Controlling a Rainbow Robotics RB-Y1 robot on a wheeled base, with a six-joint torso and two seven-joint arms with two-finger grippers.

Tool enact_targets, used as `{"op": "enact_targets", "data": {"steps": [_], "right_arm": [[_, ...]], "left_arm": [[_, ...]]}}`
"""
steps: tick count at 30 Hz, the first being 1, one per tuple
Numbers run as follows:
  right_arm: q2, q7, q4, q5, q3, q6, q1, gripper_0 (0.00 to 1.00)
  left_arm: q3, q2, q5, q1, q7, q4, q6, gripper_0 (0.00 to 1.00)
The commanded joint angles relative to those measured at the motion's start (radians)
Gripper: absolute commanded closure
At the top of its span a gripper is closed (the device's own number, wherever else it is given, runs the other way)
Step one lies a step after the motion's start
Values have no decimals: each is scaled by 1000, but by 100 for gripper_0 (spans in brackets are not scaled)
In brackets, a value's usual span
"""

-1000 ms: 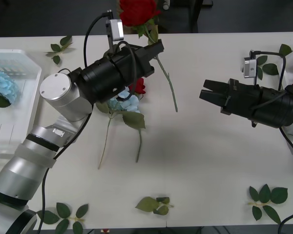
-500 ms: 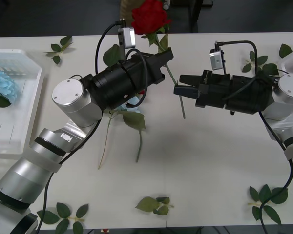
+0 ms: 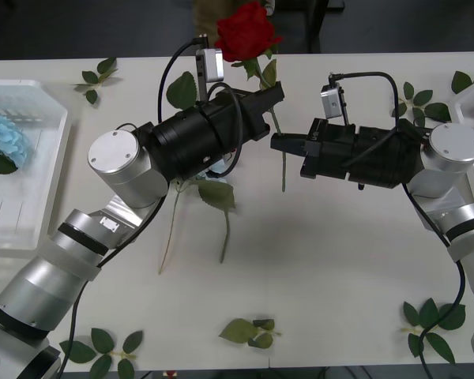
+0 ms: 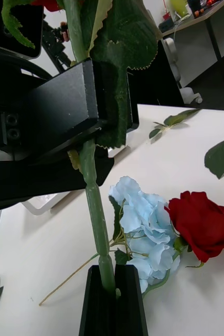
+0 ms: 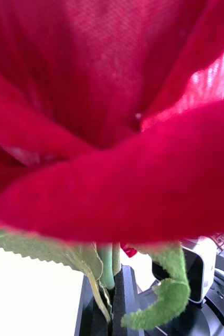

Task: Place the red flowers into the right box and the blue flowers into the left box. If a person shows an open palm, hand one flower to the person first, then continue sorting.

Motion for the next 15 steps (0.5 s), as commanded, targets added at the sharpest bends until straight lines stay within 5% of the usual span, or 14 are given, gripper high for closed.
{"op": "enact_targets", "data": {"steps": [1, 4, 6, 15], "right_arm": [[16, -17, -17, -15, 0, -8, -36, 100], [16, -17, -17, -15, -1, -9, -36, 100], [16, -17, -17, -15, -1, -15, -37, 100], [9, -122, -17, 98, -101, 23, -54, 100]], "left_arm": [[-22, 24, 12, -9, -93, -17, -5, 63], [-22, 27, 14, -9, -93, -17, -5, 6], [-22, 29, 14, -9, -93, -17, -7, 0], [-22, 29, 23, -11, -93, -17, -8, 0]]}}
